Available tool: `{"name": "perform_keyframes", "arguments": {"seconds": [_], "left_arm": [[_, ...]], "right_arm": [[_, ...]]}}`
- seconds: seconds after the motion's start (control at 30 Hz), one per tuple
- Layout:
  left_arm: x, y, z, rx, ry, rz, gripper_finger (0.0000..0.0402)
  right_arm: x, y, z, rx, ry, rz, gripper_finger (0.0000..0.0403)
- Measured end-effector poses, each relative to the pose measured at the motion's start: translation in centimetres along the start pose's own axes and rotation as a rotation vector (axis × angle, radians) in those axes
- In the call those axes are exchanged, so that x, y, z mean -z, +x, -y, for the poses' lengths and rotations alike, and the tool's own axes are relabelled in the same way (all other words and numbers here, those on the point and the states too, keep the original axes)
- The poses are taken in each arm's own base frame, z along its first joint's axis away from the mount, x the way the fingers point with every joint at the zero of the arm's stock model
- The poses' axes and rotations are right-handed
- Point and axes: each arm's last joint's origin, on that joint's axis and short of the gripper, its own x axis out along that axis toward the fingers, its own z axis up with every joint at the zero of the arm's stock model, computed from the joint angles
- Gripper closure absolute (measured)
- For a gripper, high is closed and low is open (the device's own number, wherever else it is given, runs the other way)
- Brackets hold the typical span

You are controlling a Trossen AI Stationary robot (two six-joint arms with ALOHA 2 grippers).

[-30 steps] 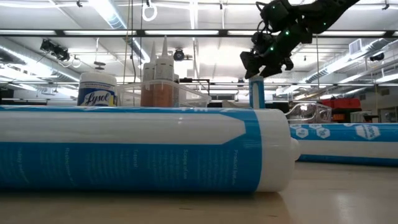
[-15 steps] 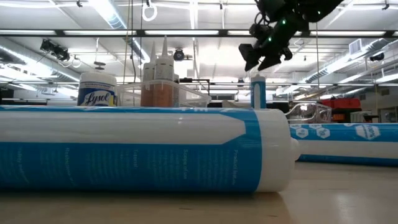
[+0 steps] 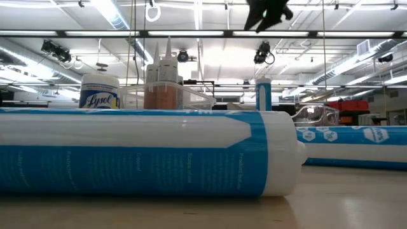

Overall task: Pick & place silicon tubes, Sealant and Lysol wipes
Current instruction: Put the bottom blue sealant into the transparent bin

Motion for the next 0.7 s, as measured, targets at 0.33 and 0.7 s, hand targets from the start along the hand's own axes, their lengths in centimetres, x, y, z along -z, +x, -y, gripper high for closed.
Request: {"name": "perform_keyframes", "arguments": {"seconds": [0.33, 0.7], "left_arm": [[1.6, 0.0, -0.3, 0.247, -0.11, -0.163, 0.011], [2.6, 1.9, -0.2, 0.477, 0.105, -0.623, 0.011]], "right_arm": [[1.5, -6.8, -5.1, -0.403, 0.045, -0.255, 0.0138], [6.8, -14.7, -13.0, -0.577, 0.255, -0.478, 0.0138]]}}
